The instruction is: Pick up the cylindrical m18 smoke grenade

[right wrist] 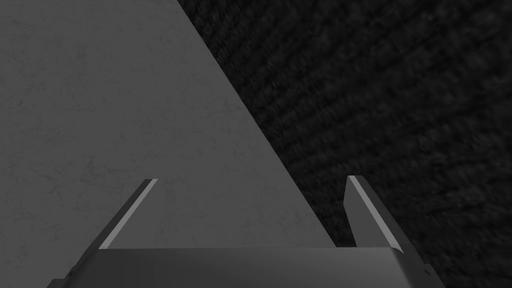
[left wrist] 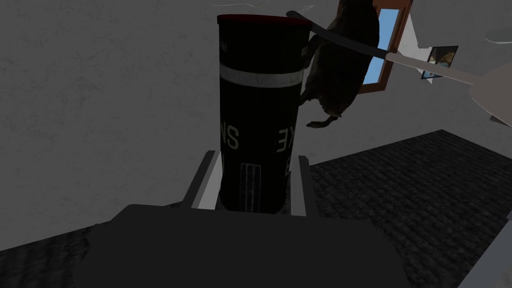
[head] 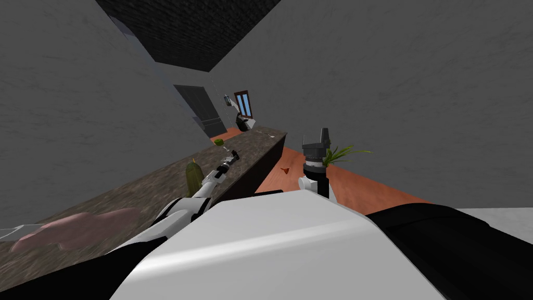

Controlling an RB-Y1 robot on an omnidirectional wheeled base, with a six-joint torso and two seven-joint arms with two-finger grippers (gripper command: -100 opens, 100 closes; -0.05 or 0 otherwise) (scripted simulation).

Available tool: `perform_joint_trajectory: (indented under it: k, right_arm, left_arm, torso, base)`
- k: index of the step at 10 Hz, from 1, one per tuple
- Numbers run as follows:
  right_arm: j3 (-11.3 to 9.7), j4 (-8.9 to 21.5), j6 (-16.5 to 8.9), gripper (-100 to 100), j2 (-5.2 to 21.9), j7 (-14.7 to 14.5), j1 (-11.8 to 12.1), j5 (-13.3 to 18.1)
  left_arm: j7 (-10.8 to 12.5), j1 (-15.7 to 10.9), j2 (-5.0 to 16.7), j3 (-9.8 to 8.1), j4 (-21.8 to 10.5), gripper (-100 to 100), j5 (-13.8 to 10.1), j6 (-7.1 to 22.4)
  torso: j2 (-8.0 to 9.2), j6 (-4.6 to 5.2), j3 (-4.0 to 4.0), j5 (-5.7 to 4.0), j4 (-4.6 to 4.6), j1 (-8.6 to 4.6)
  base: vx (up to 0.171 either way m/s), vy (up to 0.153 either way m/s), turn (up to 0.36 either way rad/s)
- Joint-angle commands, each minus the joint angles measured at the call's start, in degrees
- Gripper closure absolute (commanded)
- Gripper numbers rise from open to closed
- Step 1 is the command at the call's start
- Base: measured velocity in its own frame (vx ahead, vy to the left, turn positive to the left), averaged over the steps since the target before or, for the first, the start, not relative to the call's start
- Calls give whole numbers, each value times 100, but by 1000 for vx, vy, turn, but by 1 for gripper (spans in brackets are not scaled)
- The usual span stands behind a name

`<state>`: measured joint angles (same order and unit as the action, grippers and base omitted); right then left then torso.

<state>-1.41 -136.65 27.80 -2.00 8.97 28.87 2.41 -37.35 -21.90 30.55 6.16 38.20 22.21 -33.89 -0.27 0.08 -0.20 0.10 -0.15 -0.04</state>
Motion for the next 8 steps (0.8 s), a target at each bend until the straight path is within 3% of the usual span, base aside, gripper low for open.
perform_joint_trajectory:
  k: [1,2,3,4,5,7,8]
  right_arm:
    - [0,0,0,0,0,0,0,0]
    - [0,0,0,0,0,0,0,0]
    - [0,0,0,0,0,0,0,0]
    - [0,0,0,0,0,0,0,0]
    - [0,0,0,0,0,0,0,0]
    - [0,0,0,0,0,0,0,0]
    - [0,0,0,0,0,0,0,0]
  left_arm:
    - [48,256,2,-75,286,100,36,58]
    - [48,256,2,-75,323,100,36,58]
    - [128,511,27,-246,557,100,101,134]
    - [128,613,27,-246,698,100,101,134]
    - [208,851,52,-416,958,100,166,210]
    - [208,971,52,-416,1073,100,166,210]
    - [288,1189,77,-587,1277,100,231,287]
  torso:
    - [0,0,0,0,0,0]
    - [-3,-1,-5,4,-7,0]
    - [-1,-1,-5,5,-8,0]
    - [-2,0,-6,7,-10,2]
    - [-3,1,-9,10,-14,3]
    - [-10,1,-14,13,-18,4]
    - [-11,1,-15,14,-19,8]
  base:
    - [25,-2,-56]
    - [9,-3,12]
    - [15,-5,-95]
    - [18,0,-83]
    - [19,-5,-161]
    - [13,1,-25]
    - [17,-3,-132]
